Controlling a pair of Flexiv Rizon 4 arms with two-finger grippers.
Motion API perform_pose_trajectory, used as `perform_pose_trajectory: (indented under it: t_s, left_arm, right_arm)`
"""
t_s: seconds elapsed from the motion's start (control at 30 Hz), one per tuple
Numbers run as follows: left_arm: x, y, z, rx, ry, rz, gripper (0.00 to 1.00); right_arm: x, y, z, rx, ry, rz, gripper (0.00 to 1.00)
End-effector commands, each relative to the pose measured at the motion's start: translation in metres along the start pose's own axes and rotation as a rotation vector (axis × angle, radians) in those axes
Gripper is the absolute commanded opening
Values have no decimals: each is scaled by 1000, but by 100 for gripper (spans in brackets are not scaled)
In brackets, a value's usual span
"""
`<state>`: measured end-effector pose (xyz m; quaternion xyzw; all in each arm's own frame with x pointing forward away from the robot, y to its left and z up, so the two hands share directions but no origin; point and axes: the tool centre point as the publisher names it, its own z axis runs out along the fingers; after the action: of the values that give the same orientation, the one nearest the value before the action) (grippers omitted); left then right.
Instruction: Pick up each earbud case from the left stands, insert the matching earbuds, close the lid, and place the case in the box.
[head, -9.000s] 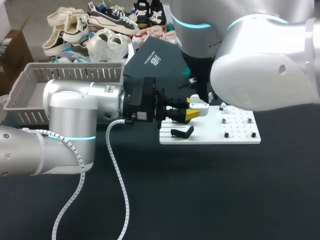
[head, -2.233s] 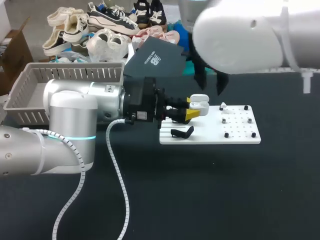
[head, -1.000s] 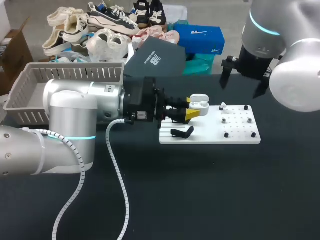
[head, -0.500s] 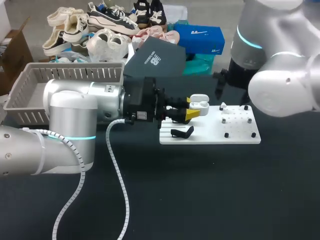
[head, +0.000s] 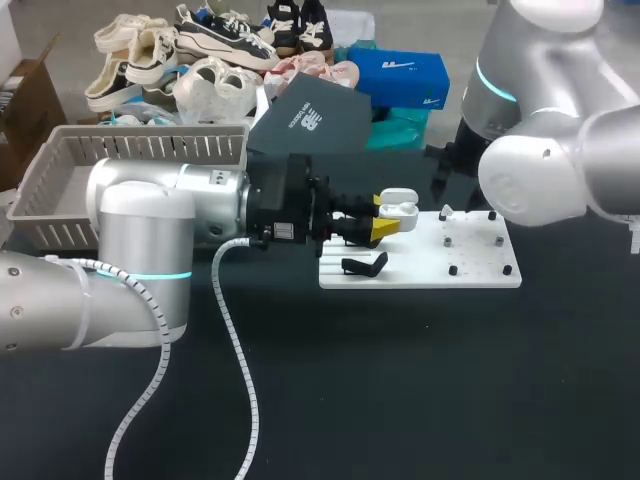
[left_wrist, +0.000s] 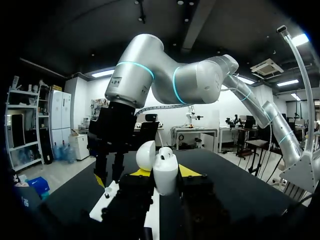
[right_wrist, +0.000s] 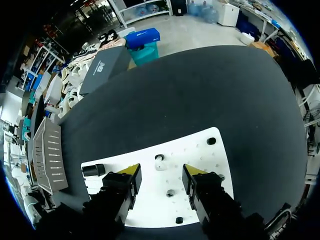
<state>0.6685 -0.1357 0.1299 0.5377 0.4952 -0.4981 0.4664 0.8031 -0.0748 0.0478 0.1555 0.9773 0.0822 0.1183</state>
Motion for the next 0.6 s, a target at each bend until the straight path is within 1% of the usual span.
perform_pose_trajectory:
  t_s: [0.03,0.23,0.6]
  left_arm:
    - [0,1,0,1,1,0,0]
    - [0,1,0,1,1,0,0]
    - [0,1,0,1,1,0,0]
  right_arm:
    - [-1,-2,4,-18,10,2,49]
    - [5,-4,3,-59,15,10,48]
    - [7,-6,12,-77,22,41,46]
